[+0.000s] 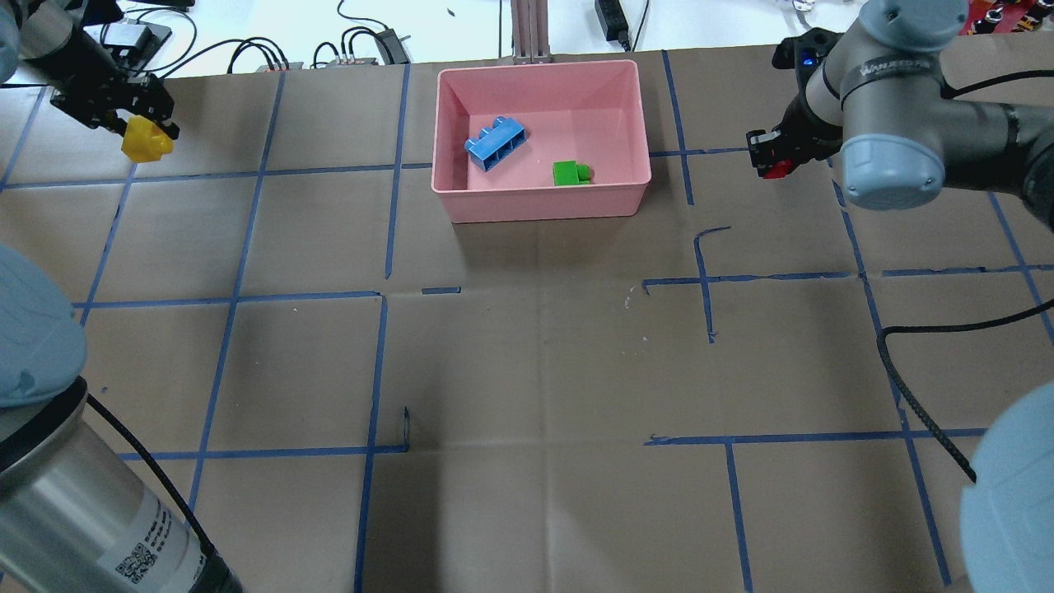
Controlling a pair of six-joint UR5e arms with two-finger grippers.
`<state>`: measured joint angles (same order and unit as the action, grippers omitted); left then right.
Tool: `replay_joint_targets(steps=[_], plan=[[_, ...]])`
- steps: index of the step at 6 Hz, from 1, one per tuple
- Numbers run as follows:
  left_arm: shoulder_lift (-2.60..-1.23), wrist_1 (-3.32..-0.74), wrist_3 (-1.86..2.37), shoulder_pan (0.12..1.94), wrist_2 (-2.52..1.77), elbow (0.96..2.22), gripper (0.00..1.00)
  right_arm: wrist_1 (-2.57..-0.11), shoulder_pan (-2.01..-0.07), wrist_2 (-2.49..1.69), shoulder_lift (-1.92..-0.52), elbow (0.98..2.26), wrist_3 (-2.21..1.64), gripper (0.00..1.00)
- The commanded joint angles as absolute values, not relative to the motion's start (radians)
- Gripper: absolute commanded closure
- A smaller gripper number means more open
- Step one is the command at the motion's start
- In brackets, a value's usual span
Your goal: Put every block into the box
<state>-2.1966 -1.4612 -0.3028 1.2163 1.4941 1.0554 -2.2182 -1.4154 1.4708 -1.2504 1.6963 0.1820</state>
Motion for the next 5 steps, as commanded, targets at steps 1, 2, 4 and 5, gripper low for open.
replay_joint_targets(steps=[1,2,4,5], plan=[[-2.216,-1.5,0.039,1.421,1.465,0.98,0.98,-2.024,-1.481,1.319,-1.281,1.579,0.029,0.98],[-2.23,-1.497,0.169,1.484,1.416,0.957,0.98,-2.025,-1.54,1.249,-1.267,1.55,-0.094,0.98],[-2.275,-1.468,0.43,1.622,1.416,0.921,0.97,-2.054,-1.577,1.207,-1.24,1.548,-0.169,0.98],[-2.31,-1.412,0.559,1.672,1.414,0.919,0.94,-2.112,-1.592,1.14,-1.212,1.545,-0.175,0.98]])
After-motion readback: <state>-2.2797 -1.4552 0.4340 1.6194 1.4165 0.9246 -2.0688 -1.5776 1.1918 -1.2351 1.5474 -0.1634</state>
